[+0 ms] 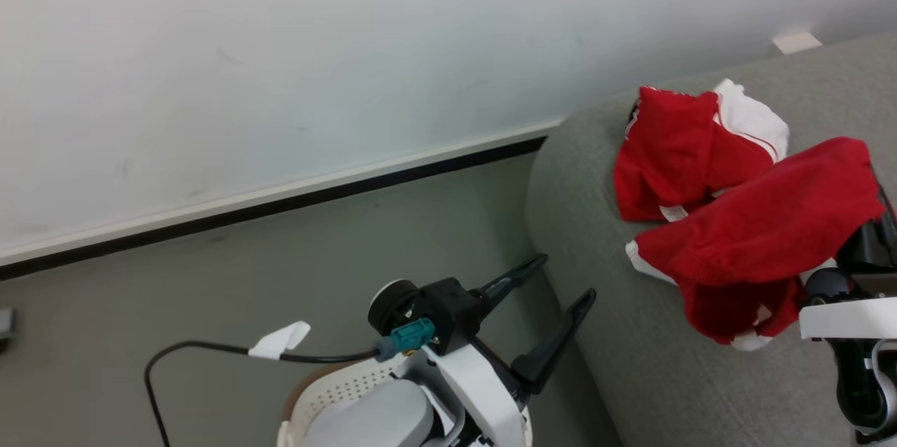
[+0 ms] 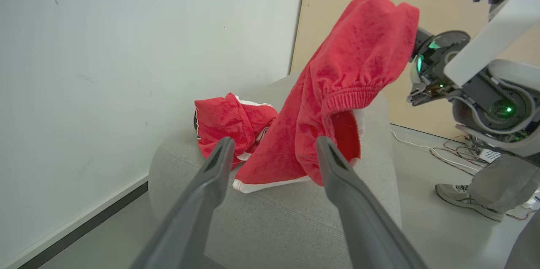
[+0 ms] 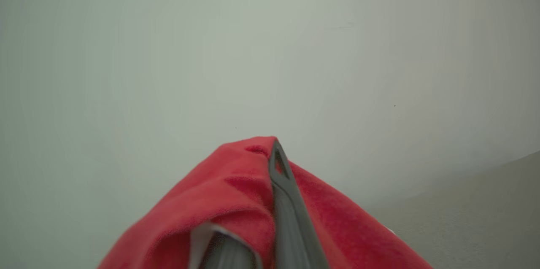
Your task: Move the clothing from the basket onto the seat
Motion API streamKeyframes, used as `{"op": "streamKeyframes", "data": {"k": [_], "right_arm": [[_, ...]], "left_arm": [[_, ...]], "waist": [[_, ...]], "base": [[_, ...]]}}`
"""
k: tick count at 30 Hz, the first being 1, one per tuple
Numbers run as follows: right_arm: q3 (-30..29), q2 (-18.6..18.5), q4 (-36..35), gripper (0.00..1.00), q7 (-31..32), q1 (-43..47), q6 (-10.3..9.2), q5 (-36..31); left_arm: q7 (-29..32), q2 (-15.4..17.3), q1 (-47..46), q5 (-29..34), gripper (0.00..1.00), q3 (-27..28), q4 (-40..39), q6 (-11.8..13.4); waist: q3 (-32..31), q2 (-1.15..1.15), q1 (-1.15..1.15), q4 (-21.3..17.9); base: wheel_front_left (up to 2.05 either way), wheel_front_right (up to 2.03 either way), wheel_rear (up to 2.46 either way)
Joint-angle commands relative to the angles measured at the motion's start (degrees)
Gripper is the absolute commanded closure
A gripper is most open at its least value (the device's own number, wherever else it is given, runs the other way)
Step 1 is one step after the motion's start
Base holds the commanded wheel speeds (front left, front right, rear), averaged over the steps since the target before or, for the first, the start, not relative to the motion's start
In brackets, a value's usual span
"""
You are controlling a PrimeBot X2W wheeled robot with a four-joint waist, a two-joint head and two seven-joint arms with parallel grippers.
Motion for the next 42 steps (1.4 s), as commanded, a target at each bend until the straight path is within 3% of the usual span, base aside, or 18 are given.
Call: {"op": "streamKeyframes", "data": {"k": [1,9,19,29,35,42], "right_arm": [[-0.58,-0.28,-0.51,1.00,0.02,0.90,-0.13,-0.67],[-2.34,0.08,-2.01,1.00,0.01,2.35,-0.13,-1.25],[-2.79,-1.82,-1.35,1.00,0.02,-0.50,-0.13,-0.15],[-4.95,-12.43,6.17,1.00,1.95,-15.07,-0.13,4.51],[-4.22,-17.92,14.20,1.00,3.02,-23.52,-0.13,3.45],[2.01,-23.11,26.84,1.00,6.48,-29.79,-0.13,-0.93]], "left_arm": [[-0.54,0.26,-0.19,0.41,0.00,0.06,0.55,-0.03],[-1.01,0.33,-0.92,1.23,0.00,0.02,2.86,-0.32],[-1.47,-0.35,-2.20,2.44,0.00,-0.09,3.82,-0.64],[0.24,0.81,-5.95,3.49,0.00,-0.36,2.49,-0.60],[1.75,2.15,-8.39,4.42,0.00,-0.09,0.92,-0.20],[2.52,3.39,-10.38,5.29,0.00,-0.10,0.22,0.04]], "waist": [[1.68,-0.01,0.00,-2.41],[2.77,-0.01,0.00,-6.02],[4.24,-0.01,0.00,-6.12],[12.89,-0.01,0.00,-1.95],[19.16,-0.01,0.00,0.98],[24.15,-0.01,0.00,5.14]], "base": [[0.00,0.00,0.00],[0.00,0.00,0.00],[0.00,0.00,0.00],[0.00,0.00,0.00],[0.00,0.00,0.00],[0.00,0.00,0.00]]}}
